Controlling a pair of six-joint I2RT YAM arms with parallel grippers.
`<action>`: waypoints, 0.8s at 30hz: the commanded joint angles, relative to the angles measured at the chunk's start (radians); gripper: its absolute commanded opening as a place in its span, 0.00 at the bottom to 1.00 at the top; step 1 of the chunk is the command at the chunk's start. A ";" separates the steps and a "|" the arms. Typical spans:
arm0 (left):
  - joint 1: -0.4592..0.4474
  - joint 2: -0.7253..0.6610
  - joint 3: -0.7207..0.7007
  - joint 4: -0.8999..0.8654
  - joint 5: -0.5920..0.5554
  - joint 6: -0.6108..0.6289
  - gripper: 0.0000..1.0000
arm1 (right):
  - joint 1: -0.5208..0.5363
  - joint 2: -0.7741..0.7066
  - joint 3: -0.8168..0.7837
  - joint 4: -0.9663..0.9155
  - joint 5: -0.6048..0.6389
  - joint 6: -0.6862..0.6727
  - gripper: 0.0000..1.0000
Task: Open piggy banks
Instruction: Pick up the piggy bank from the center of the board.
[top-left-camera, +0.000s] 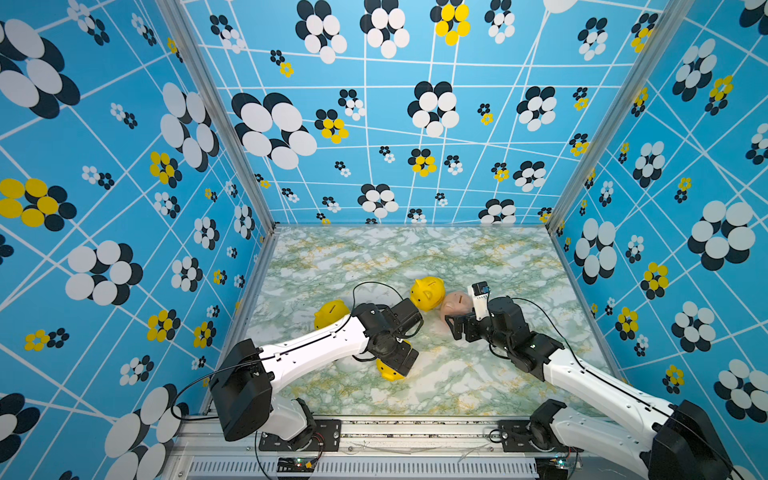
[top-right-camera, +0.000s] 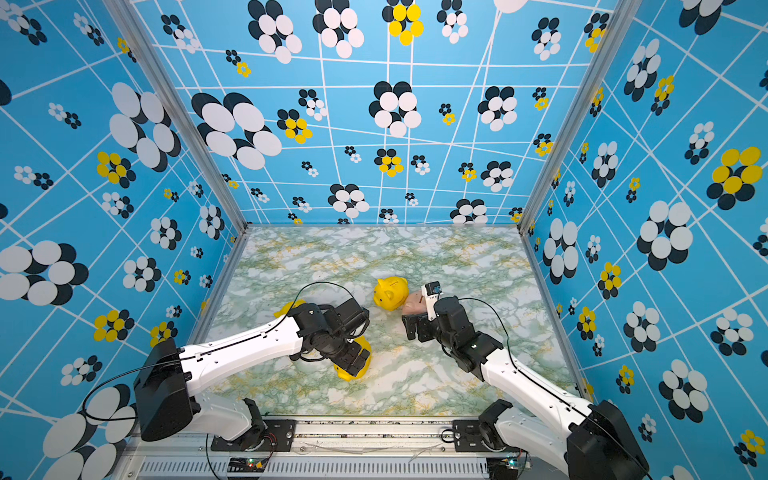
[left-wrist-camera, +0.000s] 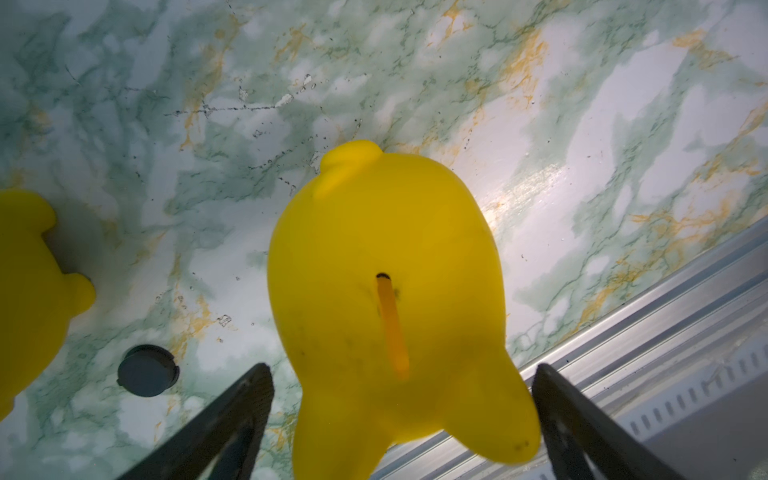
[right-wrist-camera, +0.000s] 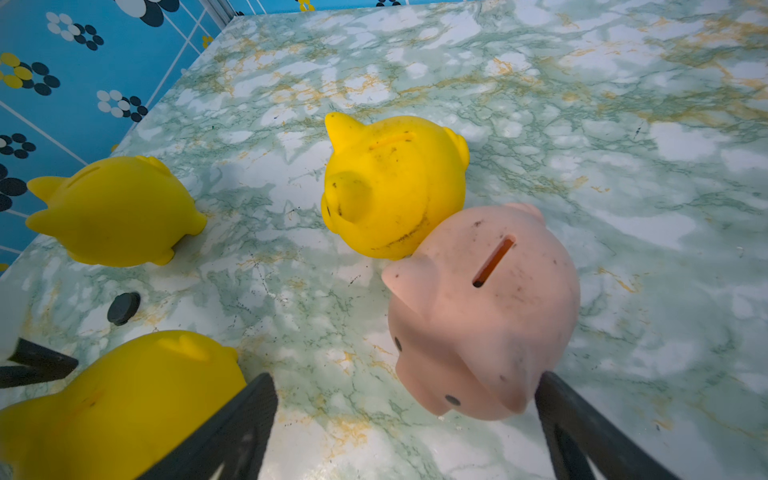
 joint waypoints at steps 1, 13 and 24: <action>0.000 -0.004 -0.027 -0.006 0.011 -0.019 0.99 | -0.004 0.004 0.029 0.023 -0.016 -0.013 0.99; -0.011 0.048 0.006 -0.010 -0.076 -0.019 0.80 | -0.005 -0.033 0.010 0.019 -0.014 -0.008 0.99; 0.125 -0.073 0.112 -0.066 -0.042 0.037 0.67 | -0.004 -0.037 0.006 0.034 -0.024 -0.014 0.99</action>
